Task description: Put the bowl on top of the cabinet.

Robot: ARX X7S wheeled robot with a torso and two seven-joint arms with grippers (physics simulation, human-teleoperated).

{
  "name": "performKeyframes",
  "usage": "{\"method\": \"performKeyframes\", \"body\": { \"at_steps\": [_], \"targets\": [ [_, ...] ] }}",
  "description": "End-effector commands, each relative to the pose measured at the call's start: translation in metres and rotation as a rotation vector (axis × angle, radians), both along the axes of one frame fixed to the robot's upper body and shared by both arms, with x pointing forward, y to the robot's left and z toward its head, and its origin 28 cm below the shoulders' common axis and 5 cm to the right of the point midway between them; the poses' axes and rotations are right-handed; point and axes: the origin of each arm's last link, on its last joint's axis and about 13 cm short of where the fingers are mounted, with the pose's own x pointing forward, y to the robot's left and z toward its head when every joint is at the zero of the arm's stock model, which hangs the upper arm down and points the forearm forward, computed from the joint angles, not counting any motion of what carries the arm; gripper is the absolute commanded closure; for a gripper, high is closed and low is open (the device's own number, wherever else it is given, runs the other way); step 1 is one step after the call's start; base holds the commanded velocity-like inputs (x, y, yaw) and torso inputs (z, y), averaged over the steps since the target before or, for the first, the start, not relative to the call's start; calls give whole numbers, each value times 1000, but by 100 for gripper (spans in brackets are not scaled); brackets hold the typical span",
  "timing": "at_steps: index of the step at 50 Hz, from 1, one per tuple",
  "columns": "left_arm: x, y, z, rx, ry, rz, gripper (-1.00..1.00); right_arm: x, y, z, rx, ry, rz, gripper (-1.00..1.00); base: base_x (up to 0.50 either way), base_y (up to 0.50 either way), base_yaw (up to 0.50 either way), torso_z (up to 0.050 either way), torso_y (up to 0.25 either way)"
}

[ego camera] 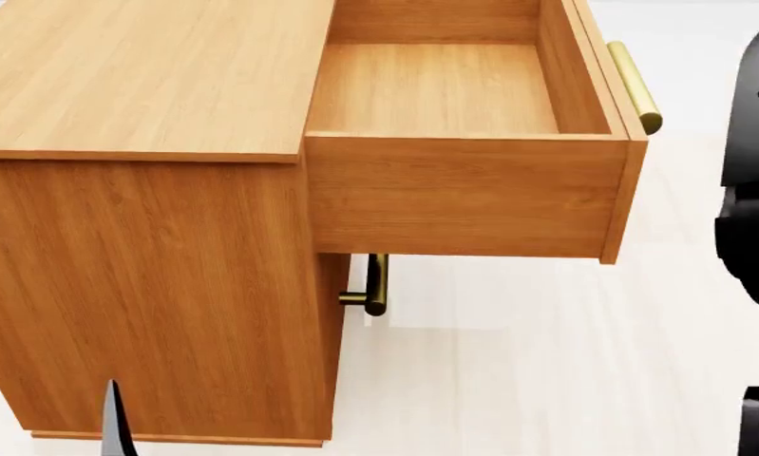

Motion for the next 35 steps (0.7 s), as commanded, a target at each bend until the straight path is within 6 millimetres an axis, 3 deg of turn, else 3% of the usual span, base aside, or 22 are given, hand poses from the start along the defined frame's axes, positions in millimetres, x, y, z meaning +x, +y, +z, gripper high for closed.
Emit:
{"method": "performKeyframes", "body": {
  "at_steps": [1, 7, 14, 18, 25, 31, 33, 35],
  "targets": [
    [0, 3, 0, -14, -16, 2, -100, -3, 74, 81, -227, -103, 257, 100, 0, 0, 0, 0, 0],
    [-1, 3, 0, -27, -11, -6, -100, -8, 119, 101, -349, -100, 391, 100, 0, 0, 0, 0, 0],
    [-3, 3, 1, -36, -9, -11, -100, -10, 151, 111, -454, -68, 514, 100, 0, 0, 0, 0, 0],
    [-4, 2, 1, -40, -8, -16, -100, -11, 170, 127, -501, -82, 564, 100, 0, 0, 0, 0, 0],
    [-4, 4, 4, -55, -14, -15, -100, -11, 204, 137, -482, -84, 650, 100, 0, 0, 0, 0, 1],
    [-7, 3, 4, -63, -10, -29, -100, -14, 220, 146, -447, -122, 707, 100, 0, 0, 0, 0, 0],
    [-8, 3, 4, -64, -9, -32, -100, -19, 223, 151, -369, -123, 764, 100, 0, 0, 0, 0, 0],
    [-8, 3, 5, -65, -10, -35, -100, -26, 225, 159, -181, -87, 876, 100, 0, 0, 0, 0, 0]
  ]
}}
